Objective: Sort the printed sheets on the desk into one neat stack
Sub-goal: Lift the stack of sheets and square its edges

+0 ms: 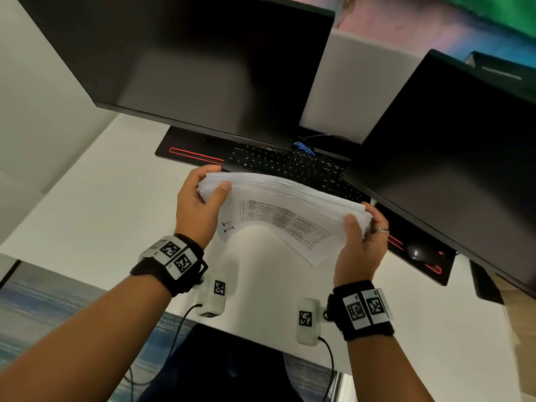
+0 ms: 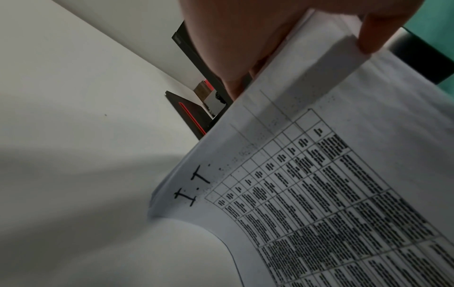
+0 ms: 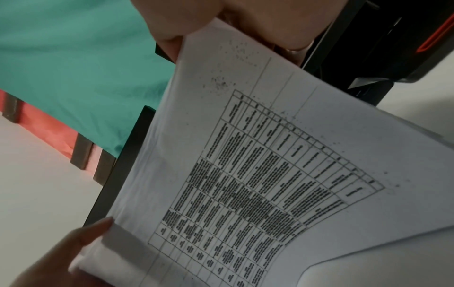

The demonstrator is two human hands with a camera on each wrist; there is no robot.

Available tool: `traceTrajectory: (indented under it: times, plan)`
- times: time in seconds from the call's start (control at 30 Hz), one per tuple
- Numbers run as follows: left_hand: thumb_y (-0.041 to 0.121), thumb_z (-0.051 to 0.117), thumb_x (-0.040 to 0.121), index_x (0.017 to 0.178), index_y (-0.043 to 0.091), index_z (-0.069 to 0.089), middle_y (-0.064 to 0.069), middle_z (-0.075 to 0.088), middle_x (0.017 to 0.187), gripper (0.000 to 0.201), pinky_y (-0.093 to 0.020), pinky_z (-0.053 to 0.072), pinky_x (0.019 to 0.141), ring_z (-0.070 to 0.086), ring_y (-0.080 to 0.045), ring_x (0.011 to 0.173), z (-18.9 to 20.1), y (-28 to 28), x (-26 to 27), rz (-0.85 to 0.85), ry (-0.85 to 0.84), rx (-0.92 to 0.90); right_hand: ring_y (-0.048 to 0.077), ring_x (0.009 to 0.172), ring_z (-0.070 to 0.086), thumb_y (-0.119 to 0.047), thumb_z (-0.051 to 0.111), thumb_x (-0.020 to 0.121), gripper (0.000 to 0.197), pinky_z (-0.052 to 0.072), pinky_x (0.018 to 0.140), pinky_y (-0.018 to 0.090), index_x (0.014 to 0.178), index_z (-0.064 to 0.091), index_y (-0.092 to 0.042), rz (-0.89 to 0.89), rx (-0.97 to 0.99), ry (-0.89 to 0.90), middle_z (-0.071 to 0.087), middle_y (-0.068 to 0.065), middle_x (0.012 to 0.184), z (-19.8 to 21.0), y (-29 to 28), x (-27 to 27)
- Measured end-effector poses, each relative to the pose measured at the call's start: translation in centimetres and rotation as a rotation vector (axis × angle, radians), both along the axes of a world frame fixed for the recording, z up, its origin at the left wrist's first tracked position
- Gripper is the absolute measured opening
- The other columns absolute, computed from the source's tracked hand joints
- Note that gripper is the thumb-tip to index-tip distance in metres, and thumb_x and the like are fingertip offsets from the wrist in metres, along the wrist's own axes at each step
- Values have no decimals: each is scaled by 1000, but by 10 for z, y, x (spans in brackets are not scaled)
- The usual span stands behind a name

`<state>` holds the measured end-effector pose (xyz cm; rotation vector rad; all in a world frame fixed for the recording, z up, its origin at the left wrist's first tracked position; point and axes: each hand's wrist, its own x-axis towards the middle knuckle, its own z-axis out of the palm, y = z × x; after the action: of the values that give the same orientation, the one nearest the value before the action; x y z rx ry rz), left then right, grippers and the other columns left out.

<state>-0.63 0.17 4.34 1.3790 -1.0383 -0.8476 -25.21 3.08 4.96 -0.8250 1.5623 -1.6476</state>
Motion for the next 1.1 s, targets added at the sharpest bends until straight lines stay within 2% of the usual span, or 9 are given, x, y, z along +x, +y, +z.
traceTrajectory:
  times: [0.07,0.17,0.3,0.47,0.57,0.7,0.9,1.0,1.1]
  plan:
    - [11,63,93,117,17,61,4,63,110,25,-13,51,73,62,1,92,2,-1,-1,-1,18,7,6,89,67,-11,64,90,35,59,72,27,118,57,-31,-3,-6,-19,62,-9,105,0,0,2]
    - [23,63,89,115,23,62,7,63,109,26,-14,50,75,61,-6,96,5,-4,-1,13,50,13,0,86,68,-3,63,91,42,57,70,21,123,55,-27,-14,-20,-49,61,-11,107,1,-2,5]
    - [35,64,88,111,30,63,7,64,112,24,-25,51,83,62,-13,102,5,-10,1,31,23,36,6,93,67,1,57,89,47,57,73,24,119,57,-34,-61,-12,-99,64,-12,108,-2,-3,7]
    - [32,61,92,111,25,63,11,64,105,20,-18,49,77,60,-2,92,3,-10,-1,36,-3,27,-2,88,66,-17,62,89,33,56,71,18,119,57,-30,-81,-40,-62,62,-10,107,2,-7,11]
    - [32,60,91,108,25,63,11,64,103,18,-23,48,80,61,-8,94,2,-12,-1,54,8,21,-5,81,63,-14,66,92,27,53,67,14,116,60,-26,-119,-49,-36,61,-13,98,4,-10,12]
    - [27,59,94,110,23,62,11,64,104,17,-18,48,79,60,-6,94,1,-13,1,45,-13,11,1,85,61,-11,64,92,26,53,70,15,115,62,-24,-159,-24,-31,61,-14,98,2,-11,11]
    - [27,58,96,113,20,63,12,64,103,19,-9,48,76,59,2,90,-1,-14,0,39,-35,15,-15,73,59,-3,47,99,30,49,63,9,126,56,-9,-151,-43,-120,59,-10,97,-1,-8,11]
    - [25,55,99,114,16,63,11,64,103,19,-8,45,76,57,7,87,-2,-14,0,46,-39,29,-6,84,61,-11,54,98,25,52,68,14,121,56,-19,-144,-27,-77,59,-9,102,1,-10,13]
    - [28,52,98,109,19,65,9,64,102,19,-20,45,78,58,-4,90,-1,-16,0,54,-4,58,2,88,63,-11,54,97,25,53,69,17,117,59,-24,-159,-7,-88,62,-9,104,-2,-10,13]
